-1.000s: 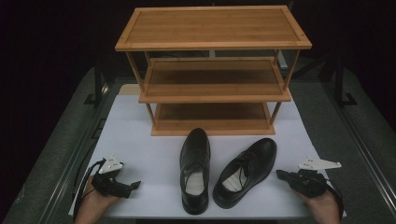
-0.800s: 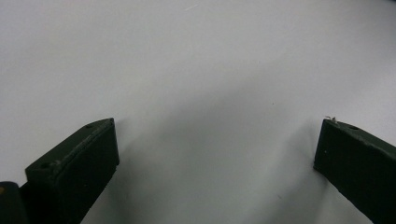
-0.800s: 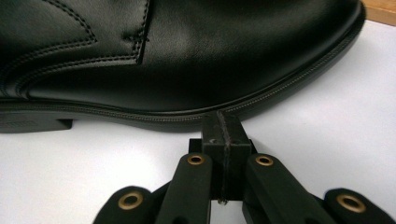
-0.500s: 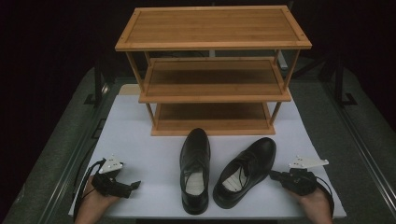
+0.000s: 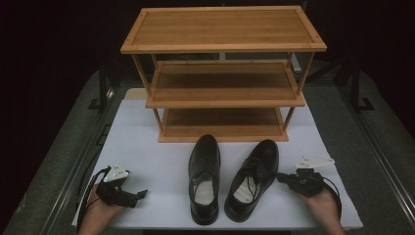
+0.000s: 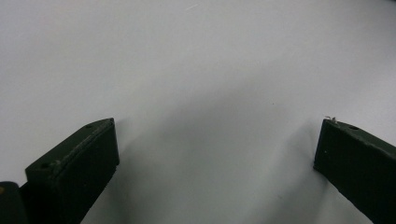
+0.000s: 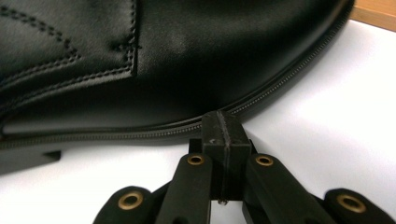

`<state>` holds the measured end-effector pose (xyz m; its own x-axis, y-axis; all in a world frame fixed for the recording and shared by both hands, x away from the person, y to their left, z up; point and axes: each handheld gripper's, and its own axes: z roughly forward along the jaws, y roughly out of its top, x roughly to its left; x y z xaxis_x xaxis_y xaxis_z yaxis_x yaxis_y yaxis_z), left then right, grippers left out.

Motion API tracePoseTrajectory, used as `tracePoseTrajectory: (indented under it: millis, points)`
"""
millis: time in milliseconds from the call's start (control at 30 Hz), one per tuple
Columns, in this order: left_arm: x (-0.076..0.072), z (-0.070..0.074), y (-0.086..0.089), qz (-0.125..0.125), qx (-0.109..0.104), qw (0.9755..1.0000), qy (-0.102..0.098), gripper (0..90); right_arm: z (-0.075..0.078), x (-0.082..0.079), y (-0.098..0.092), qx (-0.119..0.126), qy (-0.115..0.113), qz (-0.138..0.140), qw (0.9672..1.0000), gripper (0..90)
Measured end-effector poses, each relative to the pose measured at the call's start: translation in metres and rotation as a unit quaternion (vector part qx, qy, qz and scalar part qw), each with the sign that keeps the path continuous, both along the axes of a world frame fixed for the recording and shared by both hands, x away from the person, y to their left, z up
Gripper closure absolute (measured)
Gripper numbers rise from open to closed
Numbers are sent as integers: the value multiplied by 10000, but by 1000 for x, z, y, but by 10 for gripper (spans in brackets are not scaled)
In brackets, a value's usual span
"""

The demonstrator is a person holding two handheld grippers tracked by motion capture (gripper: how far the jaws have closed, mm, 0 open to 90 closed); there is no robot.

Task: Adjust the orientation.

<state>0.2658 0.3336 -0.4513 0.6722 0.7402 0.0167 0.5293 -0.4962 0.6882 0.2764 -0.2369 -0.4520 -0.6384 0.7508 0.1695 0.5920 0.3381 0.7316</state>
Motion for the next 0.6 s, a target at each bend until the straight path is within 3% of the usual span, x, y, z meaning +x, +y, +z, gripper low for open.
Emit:
tracePoseTrajectory:
  millis: [167,600]
  points:
    - [0,0,0,0,-3,10000,-2,0,2,14,11,-105,12,125,9999,898]
    - [0,0,0,2,-4,10000,-1,0,4,33,32,-246,24,232,9994,898]
